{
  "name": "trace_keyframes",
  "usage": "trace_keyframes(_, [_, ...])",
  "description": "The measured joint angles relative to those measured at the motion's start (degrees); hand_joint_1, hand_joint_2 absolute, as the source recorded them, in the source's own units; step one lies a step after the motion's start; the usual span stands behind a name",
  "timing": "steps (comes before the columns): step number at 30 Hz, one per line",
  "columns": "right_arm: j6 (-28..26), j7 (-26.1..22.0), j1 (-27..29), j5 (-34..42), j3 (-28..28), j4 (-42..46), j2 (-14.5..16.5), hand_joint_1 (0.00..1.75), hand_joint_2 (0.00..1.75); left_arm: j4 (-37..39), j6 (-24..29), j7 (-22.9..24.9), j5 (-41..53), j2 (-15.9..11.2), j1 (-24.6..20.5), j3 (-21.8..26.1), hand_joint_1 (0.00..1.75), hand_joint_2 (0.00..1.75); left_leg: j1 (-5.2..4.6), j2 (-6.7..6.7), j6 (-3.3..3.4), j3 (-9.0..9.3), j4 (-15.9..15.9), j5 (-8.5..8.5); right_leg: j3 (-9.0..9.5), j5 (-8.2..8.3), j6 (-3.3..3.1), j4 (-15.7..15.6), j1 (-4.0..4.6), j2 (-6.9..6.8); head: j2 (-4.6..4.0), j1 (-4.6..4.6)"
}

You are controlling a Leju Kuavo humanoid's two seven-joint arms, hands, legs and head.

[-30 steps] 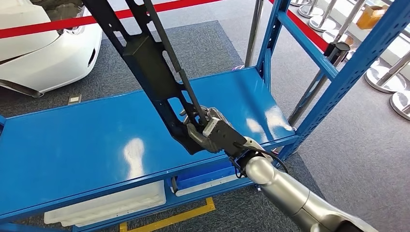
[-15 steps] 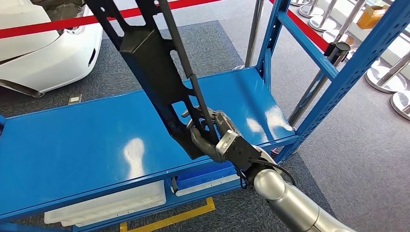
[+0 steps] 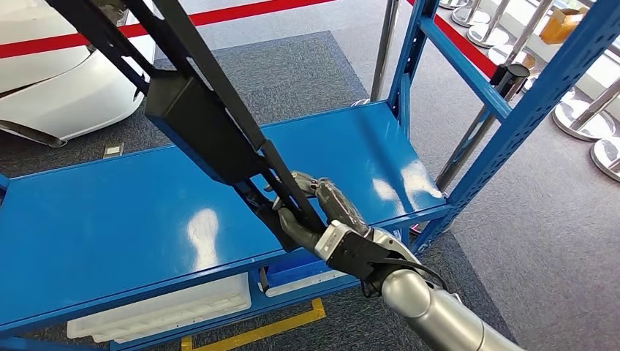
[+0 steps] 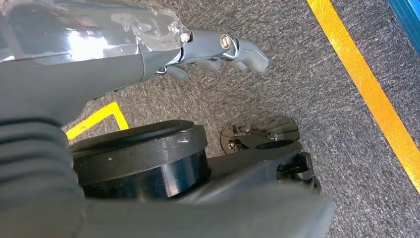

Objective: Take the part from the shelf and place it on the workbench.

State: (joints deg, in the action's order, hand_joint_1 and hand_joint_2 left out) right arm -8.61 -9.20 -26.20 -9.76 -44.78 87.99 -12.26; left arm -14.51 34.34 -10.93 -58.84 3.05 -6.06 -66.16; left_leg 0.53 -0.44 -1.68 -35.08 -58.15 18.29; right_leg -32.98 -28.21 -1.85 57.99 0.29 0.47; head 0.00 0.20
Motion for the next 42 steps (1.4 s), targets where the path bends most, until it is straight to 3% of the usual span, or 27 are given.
trace_keyframes(42, [2.49,-4.69,-0.45,2.91,-0.64,-0.92,2.55,1.75,1.75,0.00,-1.53,-0.12,-5.93,-0.04,0.00,1.19,0.00,1.75,0.00,-0.02,0.00,-0.02,0.06,0.00,0.00,-0.04,-0.05,0.00,0.00,-0.03,0.00,0.01])
